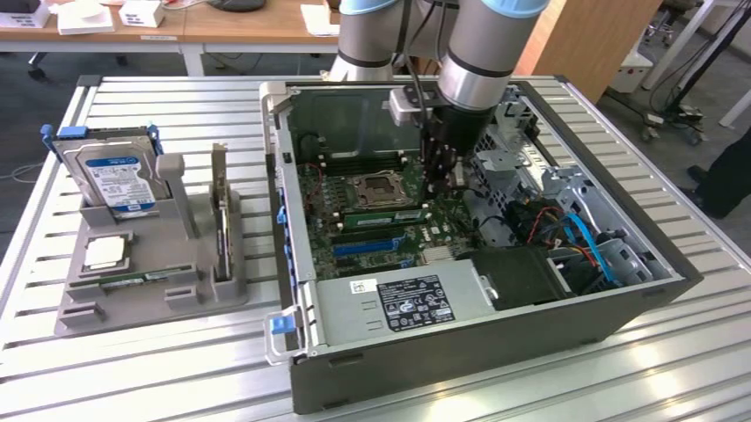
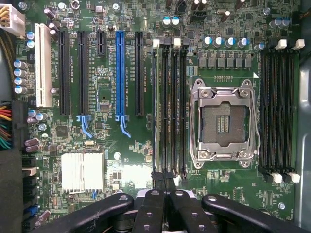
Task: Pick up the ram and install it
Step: 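Press down the ram until it locks into place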
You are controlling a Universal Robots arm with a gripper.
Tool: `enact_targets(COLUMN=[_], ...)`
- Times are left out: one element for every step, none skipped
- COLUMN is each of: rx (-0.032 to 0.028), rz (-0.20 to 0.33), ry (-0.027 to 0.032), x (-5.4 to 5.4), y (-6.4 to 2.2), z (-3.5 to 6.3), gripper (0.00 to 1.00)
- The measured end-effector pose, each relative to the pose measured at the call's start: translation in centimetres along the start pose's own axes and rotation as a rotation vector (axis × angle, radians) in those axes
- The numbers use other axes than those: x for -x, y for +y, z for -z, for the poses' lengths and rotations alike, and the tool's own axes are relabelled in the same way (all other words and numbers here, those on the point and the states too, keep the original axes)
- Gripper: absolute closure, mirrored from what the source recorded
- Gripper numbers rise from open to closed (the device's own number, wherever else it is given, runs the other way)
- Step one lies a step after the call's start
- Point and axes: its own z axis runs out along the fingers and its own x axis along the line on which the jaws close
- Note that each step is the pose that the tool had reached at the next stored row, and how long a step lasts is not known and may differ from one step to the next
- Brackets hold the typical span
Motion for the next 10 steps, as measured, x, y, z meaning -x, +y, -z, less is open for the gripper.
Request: enact_targets(rx=[0.0000,0.0000,0.0000,0.0000,-0.0001,-0.0001,-0.0002,-0.0003,-0.0004,-0.0005], rz=[0.000,0.000,0.000,0.000,0.000,0.000,0.000,0.000,0.000,0.000], ry=[0.0000,-0.0001,0.0000,-0.0001,-0.0001,-0.0001,0.0000,0.0000,0.0000,-0.0001], x=[0.0,0.0,0.0,0.0,0.0,0.0,0.0,0.0,0.0,0.0], y=[0.07,0.15,0.25,0.35,0.46,0.59,0.76,0.94,1.14,1.33], z=[0.00,-0.01,0.00,-0.01,-0.01,-0.01,-0.02,-0.02,-0.02,-0.03], gripper=[0.90,0.90,0.90,0.90,0.90,0.90,0.90,0.90,0.90,0.90])
